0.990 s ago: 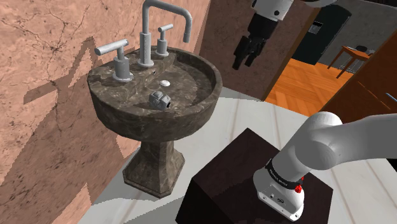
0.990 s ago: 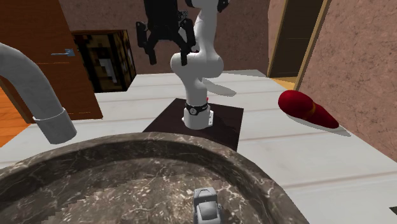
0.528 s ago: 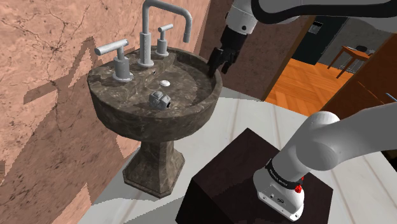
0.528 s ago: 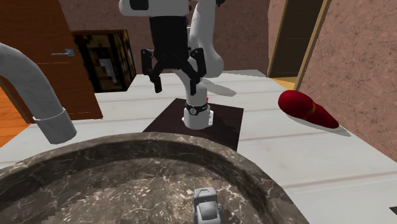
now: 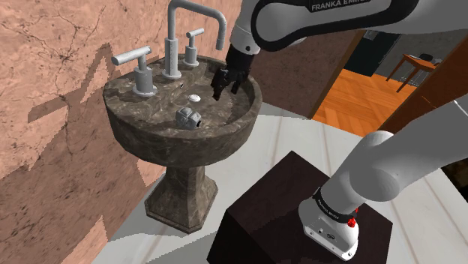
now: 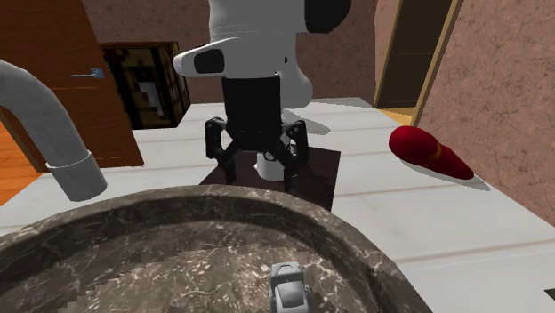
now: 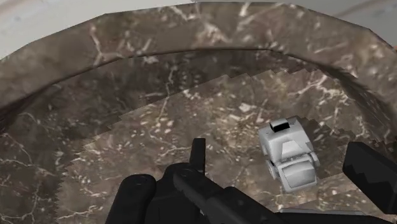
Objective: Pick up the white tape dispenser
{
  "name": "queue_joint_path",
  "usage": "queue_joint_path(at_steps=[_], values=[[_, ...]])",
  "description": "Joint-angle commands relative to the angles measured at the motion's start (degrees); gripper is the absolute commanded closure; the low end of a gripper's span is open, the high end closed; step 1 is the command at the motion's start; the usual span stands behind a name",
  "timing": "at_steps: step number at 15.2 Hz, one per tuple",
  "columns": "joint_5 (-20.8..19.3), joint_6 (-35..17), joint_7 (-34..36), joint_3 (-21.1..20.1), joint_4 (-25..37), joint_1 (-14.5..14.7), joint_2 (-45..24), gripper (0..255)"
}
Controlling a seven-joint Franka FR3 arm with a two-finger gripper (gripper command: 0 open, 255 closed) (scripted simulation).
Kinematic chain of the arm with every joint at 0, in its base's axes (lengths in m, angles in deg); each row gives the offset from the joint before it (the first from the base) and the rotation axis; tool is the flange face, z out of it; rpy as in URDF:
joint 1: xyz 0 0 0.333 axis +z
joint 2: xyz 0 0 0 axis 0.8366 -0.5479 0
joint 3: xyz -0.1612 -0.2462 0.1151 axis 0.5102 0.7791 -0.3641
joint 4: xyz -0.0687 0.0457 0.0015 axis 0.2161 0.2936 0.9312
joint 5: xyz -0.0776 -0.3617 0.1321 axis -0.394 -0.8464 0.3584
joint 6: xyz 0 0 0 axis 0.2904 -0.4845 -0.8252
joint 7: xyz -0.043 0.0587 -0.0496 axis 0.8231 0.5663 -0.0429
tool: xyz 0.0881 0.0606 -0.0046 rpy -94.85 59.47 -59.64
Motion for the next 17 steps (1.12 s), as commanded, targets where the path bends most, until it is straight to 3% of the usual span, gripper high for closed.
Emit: queue_joint_path(at_steps=[1, 10, 17], values=[[-0.4, -3.3, 1.0, -1.2, 0.9, 0.3, -3.5, 0], [-6.2, -13.7, 6.7, -4.8, 11.2, 1.7, -21.9, 0], [-7.4, -18.8, 7.5, -4.7, 8.9, 1.9, -24.9, 0]])
